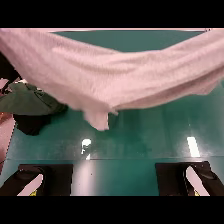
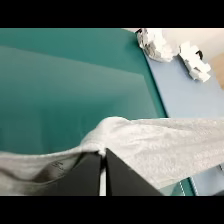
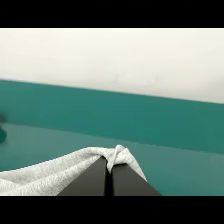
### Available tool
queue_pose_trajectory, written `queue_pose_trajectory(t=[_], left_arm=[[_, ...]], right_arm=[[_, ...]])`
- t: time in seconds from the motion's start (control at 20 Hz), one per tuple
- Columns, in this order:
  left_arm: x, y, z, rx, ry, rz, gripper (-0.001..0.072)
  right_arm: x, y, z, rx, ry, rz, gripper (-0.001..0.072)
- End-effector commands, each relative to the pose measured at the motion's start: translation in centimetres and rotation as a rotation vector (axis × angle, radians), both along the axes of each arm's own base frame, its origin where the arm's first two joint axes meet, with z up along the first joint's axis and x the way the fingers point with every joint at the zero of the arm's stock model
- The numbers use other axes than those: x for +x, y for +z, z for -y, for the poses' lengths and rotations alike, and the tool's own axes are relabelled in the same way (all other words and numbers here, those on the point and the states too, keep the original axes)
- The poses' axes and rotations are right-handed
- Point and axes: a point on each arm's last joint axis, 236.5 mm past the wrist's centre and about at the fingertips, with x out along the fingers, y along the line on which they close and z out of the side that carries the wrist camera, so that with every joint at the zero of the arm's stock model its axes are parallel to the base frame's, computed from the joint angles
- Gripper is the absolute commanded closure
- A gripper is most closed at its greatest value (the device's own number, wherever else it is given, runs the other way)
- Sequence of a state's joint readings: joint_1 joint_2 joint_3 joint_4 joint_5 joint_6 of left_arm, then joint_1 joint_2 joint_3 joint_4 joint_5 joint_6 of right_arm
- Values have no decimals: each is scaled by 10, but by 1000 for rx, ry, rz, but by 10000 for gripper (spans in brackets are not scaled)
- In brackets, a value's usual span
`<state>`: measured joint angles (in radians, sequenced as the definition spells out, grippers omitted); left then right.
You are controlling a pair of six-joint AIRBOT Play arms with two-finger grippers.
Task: Fold the shirts.
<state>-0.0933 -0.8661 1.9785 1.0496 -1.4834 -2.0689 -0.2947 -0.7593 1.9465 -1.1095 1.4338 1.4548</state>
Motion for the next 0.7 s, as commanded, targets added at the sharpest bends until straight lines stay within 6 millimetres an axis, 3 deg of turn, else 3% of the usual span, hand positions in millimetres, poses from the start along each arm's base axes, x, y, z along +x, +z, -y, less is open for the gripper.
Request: queue_pose_trajectory(t=[0.0,0.2,0.3,0.4,0.45,0.65], left_arm=[[-16,-8,-1,6,-4,-67,681],[-15,-16,-6,7,24,-108,682],[-2,-40,-26,77,104,-174,681],[23,-94,-43,178,156,-298,681],[39,-129,-42,200,147,-368,681],[106,-285,-36,139,202,-544,682]], right_arm=[[-17,-15,11,-30,-46,-123,702],[-31,-47,57,17,-259,-223,702],[-28,-81,68,65,-330,-291,702],[-7,-130,70,104,-360,-365,702],[10,-161,69,122,-372,-400,702],[88,-281,64,214,-406,-481,701]])
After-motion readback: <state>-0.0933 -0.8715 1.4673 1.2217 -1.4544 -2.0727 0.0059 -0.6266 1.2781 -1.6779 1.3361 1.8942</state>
